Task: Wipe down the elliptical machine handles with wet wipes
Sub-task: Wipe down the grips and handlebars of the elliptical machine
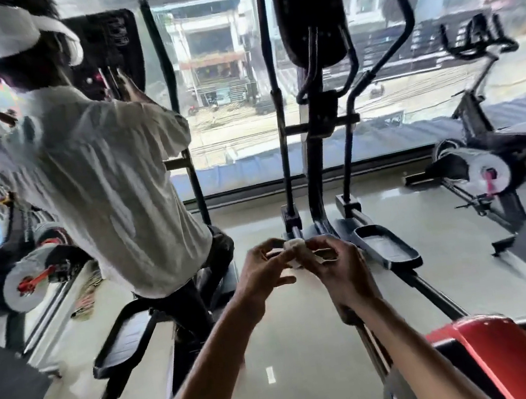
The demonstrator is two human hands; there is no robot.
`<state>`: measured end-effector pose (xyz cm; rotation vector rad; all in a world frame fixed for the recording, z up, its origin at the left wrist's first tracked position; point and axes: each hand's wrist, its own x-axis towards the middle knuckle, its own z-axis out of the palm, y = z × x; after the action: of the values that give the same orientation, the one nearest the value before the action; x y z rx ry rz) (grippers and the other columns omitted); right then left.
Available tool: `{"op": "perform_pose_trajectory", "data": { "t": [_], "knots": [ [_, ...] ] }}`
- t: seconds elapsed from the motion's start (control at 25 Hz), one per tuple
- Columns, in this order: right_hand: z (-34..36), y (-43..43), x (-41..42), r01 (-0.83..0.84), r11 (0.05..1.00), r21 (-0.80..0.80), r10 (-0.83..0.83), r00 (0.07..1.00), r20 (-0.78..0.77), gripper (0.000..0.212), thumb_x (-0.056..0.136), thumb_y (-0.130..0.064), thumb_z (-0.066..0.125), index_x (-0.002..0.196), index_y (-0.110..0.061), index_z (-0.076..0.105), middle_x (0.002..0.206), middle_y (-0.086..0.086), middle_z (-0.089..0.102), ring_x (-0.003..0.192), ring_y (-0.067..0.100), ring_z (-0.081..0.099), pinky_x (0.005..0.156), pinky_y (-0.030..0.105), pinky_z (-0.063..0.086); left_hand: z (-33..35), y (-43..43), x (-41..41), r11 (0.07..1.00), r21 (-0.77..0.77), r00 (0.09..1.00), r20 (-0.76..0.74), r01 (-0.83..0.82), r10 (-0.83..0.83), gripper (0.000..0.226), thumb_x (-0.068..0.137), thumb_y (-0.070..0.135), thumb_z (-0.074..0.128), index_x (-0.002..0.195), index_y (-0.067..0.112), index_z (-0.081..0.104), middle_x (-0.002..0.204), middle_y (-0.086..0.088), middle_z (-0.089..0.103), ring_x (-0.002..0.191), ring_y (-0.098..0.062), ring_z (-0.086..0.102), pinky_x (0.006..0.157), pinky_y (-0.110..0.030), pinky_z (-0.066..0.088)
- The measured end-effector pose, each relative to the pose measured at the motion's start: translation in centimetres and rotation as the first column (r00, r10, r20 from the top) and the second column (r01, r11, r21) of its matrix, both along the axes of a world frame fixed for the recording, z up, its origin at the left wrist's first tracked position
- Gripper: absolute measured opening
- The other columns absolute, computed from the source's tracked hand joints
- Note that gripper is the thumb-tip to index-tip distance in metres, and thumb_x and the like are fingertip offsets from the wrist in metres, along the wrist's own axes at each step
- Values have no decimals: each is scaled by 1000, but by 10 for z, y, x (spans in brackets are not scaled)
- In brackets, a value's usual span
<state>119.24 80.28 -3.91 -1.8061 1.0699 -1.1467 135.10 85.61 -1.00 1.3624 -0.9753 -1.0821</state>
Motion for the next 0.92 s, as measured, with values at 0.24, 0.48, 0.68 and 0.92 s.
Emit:
{"op": "perform_pose_trajectory", "data": {
  "t": [0.24, 0.48, 0.68, 0.92],
  "knots": [
    [21, -196, 31, 45, 995, -89, -37, 995, 91, 27, 85, -45, 83, 101, -25, 77, 92, -19, 77, 86, -7, 72, 76, 18, 58, 28, -193, 18, 993, -118, 991, 133, 31, -15, 29, 92, 9, 72, 73, 30, 81, 74, 10, 74, 73, -4, 67, 73, -30, 57],
    [75, -387, 61, 19, 986, -164, 2, 992, 128, 28, 87, -47, 81, 102, -25, 75, 93, -16, 77, 88, -5, 72, 79, 21, 58, 79, -370, 40, 977, -211, 987, 147, -28, 60, 22, 102, 32, 62, 96, 22, 80, 93, 1, 79, 94, -19, 74, 76, -33, 62],
    [110, -506, 102, 66, 959, -277, -28, 990, 136, 23, 86, -46, 82, 102, -30, 76, 97, -20, 76, 93, -5, 71, 77, 16, 55, 105, -495, 81, 920, -343, 940, 205, -191, 272, 7, 89, 30, 78, 85, 24, 78, 85, 4, 79, 84, -18, 75, 78, -53, 63],
    [153, -645, 181, 66, 924, -375, 30, 969, 245, 13, 90, -37, 81, 102, -34, 76, 98, -18, 78, 95, -2, 73, 78, 28, 62, 141, -632, 145, 871, -452, 922, 218, -194, 319, 24, 84, 44, 70, 98, 29, 83, 89, 5, 80, 88, -12, 75, 80, -51, 63]
  ]
}}
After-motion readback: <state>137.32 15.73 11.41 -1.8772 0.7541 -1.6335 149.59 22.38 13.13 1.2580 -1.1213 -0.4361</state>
